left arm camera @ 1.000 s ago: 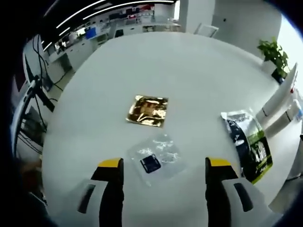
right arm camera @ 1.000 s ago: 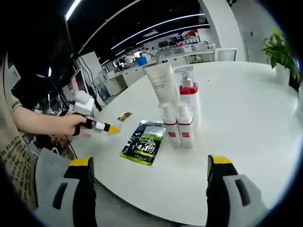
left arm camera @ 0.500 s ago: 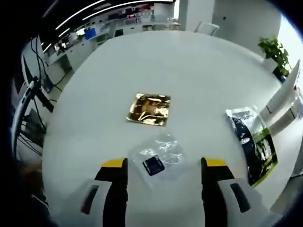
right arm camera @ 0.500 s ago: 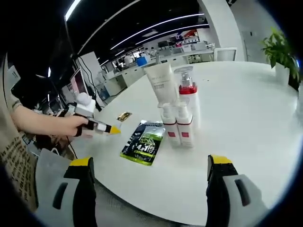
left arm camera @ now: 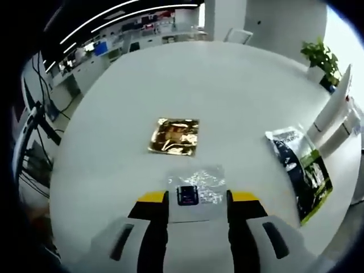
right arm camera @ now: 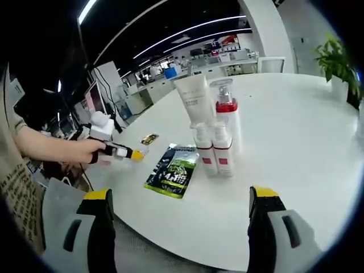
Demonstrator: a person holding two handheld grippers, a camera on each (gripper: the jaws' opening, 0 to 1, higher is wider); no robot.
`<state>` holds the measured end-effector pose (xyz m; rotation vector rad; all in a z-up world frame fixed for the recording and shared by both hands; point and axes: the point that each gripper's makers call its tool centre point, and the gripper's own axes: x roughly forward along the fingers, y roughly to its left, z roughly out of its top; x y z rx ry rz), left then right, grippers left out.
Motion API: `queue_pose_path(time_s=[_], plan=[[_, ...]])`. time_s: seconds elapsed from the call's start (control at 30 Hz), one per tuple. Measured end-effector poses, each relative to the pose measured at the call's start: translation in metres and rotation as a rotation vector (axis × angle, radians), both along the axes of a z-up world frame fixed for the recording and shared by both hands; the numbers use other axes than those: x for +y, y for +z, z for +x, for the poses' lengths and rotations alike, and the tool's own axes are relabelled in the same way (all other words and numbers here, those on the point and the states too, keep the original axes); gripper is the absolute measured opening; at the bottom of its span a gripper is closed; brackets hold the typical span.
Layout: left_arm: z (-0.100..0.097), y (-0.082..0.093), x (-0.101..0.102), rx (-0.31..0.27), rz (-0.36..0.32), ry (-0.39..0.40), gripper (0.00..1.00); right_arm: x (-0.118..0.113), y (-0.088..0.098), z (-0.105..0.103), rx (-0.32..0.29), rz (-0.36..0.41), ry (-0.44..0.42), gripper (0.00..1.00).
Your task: Arrange the skincare products in the storage area until every visible bottle or jar stands upright without overlapping.
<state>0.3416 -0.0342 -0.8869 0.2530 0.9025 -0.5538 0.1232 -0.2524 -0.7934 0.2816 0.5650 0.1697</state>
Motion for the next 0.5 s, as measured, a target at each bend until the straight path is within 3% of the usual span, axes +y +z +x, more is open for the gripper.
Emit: queue_pose_path(time_s=[0.5], plan=[[-0.010,0.026,-0.015,-0.041,-0.088,-0.046,0.37,0.001,0.001,0.001,-0.003,0.001,0.015,0.99]])
